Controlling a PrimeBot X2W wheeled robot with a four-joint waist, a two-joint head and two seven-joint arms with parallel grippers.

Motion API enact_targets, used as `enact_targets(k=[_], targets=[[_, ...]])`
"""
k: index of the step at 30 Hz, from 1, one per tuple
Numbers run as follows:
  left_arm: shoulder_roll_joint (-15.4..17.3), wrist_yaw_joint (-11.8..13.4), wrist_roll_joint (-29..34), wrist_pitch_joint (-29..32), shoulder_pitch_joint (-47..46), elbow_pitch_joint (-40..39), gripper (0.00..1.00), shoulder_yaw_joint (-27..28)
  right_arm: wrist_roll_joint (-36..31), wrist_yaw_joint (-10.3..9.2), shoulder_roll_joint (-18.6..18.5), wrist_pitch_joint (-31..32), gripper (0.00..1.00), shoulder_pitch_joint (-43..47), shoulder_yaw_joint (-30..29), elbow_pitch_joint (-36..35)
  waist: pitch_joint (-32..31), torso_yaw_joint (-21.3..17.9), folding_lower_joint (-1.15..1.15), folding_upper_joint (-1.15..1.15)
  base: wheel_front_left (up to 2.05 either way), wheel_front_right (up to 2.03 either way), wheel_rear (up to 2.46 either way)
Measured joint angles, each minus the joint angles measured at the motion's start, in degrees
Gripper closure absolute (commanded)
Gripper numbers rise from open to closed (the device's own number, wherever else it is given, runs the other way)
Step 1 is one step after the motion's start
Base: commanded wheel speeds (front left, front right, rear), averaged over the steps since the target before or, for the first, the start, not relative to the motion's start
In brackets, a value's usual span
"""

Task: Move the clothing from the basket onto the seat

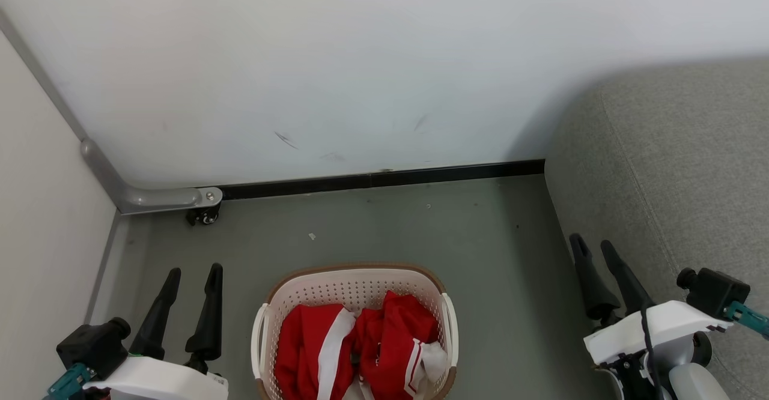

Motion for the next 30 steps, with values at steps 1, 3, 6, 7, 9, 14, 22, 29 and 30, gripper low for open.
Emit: enact_targets(k=[1, 3, 6, 7, 9, 14, 22, 29, 30], targets=[[0.00, 0.00, 0.78, -0.27, -0.01, -0.22, 0.00, 0.00, -0.79, 0.00, -0.01, -0.08, 0.00, -0.02, 0.05, -0.07, 0.07, -0.01, 0.00, 0.00, 0.00, 0.00, 0.00], [-0.08, 0.01, 2.27, -0.43, -0.02, -0.60, 0.00, 0.03, -2.60, 0.01, -0.01, -0.54, 0.00, -0.03, 0.21, -0.11, 0.20, -0.02, -0.01, 0.00, 0.00, 0.00, 0.00], [-0.12, 0.10, 4.36, -0.96, -0.03, -1.14, 0.00, 0.05, -5.02, 0.01, -0.02, -0.93, 0.00, -0.07, 0.33, -0.22, 0.39, -0.03, -0.01, 0.00, 0.00, 0.00, 0.00], [-0.16, 0.15, 5.21, -1.38, -0.03, -1.30, 0.00, 0.05, -5.88, 0.01, -0.03, -1.14, 0.00, -0.08, 0.34, -0.29, 0.46, -0.03, -0.02, 0.00, 0.00, 0.00, 0.00], [-0.19, 0.25, 6.61, -1.80, -0.05, -1.68, 0.00, 0.07, -7.23, 0.01, -0.04, -1.34, 0.00, -0.11, 0.34, -0.45, 0.61, -0.04, -0.02, 0.00, 0.00, 0.00, 0.00], [-0.34, 0.25, 10.59, -2.63, -0.26, -2.86, 0.00, -0.09, -10.92, 0.01, -0.07, -2.25, 0.00, -0.31, 0.30, -0.85, 0.95, 0.02, -0.03, 0.00, 0.00, 0.00, 0.00], [-0.62, 0.26, 16.39, -3.97, -1.16, -3.98, 0.00, -0.15, -16.84, 0.01, -0.18, -3.70, 0.00, -2.23, 0.44, -2.18, 1.34, 0.32, -0.04, 0.00, 0.00, 0.00, 0.00], [-0.89, 0.26, 21.20, -5.36, -1.16, -4.81, 0.00, -0.15, -21.51, 0.02, -0.27, -4.98, 0.00, -2.37, 1.35, -2.86, 1.54, 0.58, -0.04, 0.00, 0.00, 0.00, 0.00], [-0.96, 0.26, 21.69, -5.41, -1.16, -4.91, 0.00, -0.15, -22.20, 0.02, -0.29, -5.28, 0.00, -2.37, 1.53, -3.00, 1.58, 0.60, -0.04, 0.00, 0.00, 0.00, 0.00]])
